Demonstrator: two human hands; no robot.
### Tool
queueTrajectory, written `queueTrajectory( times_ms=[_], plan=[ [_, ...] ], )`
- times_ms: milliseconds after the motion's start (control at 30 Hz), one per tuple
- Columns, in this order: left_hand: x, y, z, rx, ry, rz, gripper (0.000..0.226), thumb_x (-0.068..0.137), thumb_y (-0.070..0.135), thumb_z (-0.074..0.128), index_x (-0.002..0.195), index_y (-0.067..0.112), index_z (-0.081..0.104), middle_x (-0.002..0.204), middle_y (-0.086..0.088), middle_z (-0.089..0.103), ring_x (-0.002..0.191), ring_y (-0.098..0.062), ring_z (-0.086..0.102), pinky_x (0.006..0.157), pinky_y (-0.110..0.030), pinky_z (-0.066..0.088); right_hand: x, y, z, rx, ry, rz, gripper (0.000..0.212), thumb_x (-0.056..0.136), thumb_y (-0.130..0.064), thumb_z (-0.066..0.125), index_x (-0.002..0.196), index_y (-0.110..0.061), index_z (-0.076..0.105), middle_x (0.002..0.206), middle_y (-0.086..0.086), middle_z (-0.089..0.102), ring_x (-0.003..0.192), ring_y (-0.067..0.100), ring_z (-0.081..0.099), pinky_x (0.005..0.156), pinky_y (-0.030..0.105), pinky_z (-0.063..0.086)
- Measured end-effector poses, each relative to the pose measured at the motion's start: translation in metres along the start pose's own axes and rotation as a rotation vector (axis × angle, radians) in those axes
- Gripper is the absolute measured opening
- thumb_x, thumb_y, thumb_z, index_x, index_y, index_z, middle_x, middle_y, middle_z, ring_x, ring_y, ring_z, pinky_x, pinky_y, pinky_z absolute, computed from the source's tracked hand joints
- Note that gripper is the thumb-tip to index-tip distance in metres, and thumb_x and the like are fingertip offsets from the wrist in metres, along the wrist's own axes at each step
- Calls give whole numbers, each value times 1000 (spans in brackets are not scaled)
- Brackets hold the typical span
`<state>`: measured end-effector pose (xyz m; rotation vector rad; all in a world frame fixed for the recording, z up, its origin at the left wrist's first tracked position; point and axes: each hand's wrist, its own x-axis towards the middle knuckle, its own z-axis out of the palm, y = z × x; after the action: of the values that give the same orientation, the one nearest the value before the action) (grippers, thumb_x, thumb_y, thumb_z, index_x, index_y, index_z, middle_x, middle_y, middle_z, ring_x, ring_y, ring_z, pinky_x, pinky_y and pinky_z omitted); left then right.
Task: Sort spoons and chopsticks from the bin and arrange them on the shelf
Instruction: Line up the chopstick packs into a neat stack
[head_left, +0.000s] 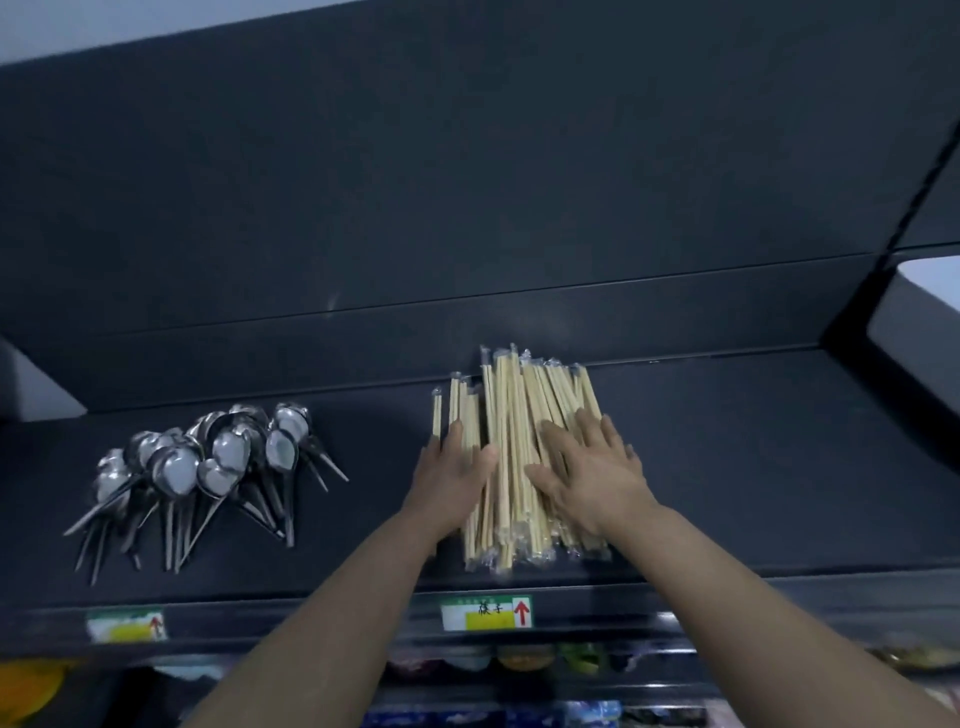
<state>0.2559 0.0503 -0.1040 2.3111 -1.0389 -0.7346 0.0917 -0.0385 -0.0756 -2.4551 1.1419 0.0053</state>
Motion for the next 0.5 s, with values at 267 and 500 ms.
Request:
queueTrajectory(
  times_ms=[267, 500],
  plan=[
    [12, 50, 46, 34, -49, 86, 63, 101, 52, 19, 154, 28, -6, 163, 0, -7, 148, -28, -16, 120, -44, -6, -8, 34, 3, 40, 1, 72, 61, 99, -51, 33, 153, -31, 13, 162, 0, -3, 148, 23, -3, 117, 46, 13],
    [9, 122, 97, 74, -135, 94, 64, 101, 52, 19, 154, 28, -7, 162, -5, -10, 147, -29, -18, 119, -43, -7, -24, 104, -25, 29, 40, 185, 56, 101, -42, 30, 153, -29, 13, 162, 2, -1, 149, 24, -3, 118, 44, 13]
  ],
)
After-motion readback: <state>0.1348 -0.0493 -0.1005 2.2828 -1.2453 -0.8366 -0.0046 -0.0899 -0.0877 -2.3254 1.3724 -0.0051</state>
